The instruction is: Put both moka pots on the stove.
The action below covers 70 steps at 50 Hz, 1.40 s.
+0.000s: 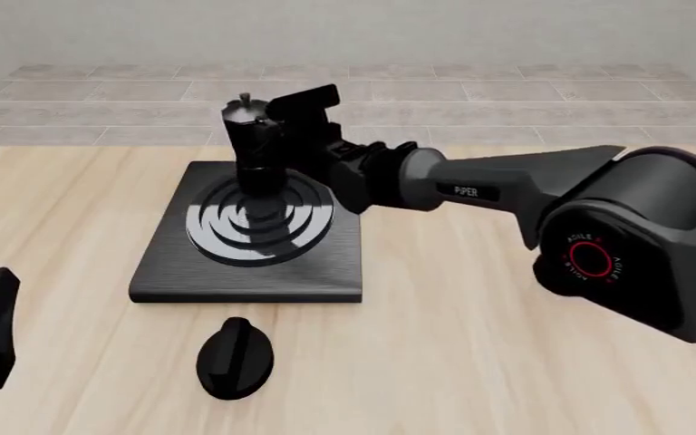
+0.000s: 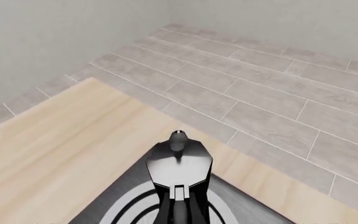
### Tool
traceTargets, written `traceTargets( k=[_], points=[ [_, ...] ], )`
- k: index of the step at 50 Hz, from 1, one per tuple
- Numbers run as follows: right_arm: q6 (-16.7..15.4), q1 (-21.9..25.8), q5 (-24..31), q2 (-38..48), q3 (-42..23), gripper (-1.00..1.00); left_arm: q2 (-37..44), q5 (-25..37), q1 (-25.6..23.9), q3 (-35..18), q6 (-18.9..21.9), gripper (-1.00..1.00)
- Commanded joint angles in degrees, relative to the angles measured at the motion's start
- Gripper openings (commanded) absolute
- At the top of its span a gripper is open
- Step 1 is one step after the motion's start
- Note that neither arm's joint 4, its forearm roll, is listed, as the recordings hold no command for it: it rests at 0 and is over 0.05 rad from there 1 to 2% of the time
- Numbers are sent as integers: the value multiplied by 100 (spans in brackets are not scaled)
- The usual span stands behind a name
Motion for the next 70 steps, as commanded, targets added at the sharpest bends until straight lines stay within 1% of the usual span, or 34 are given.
traceTargets(
  k=[1,2,13,21,37,43,49,54,61,62,63,64,65,66,67,70],
  points=[
    [78,43,-35,-55,134,-100,11,-15,-5,-4,17,100],
    [72,47,-25,-55,128,100,-2,4,-5,-12,20,100],
    [37,44,-10,-129,159,100,19,-22,-5,-1,25,100],
    [-2,50,-26,-312,305,100,30,-23,-11,-8,28,100],
    [-124,138,-9,-1070,927,100,1,-6,-23,1,58,100],
    [-233,154,16,-1452,1227,100,8,-17,-12,1,59,100],
    [-268,125,117,-1841,1481,100,-3,-5,4,-9,48,100],
    [-338,117,175,-2318,1871,100,-30,10,0,-6,51,100],
    [-324,89,200,-2902,2320,100,-98,76,1,-24,48,100],
    [-339,23,229,-2976,2389,100,-107,85,7,-29,45,100],
    [-295,20,217,-3135,2547,100,-120,104,19,-47,43,100],
    [-295,20,216,-3137,2550,100,-122,106,19,-48,43,100],
    [-309,-12,203,-3277,2671,100,-155,121,27,-35,42,100],
    [-226,-59,179,-3551,2888,100,-186,165,37,-57,36,100],
    [-226,-59,179,-3551,2888,100,-186,165,37,-57,36,100],
    [-237,-118,155,-3896,3175,100,-232,193,44,-54,29,100]
  ],
)
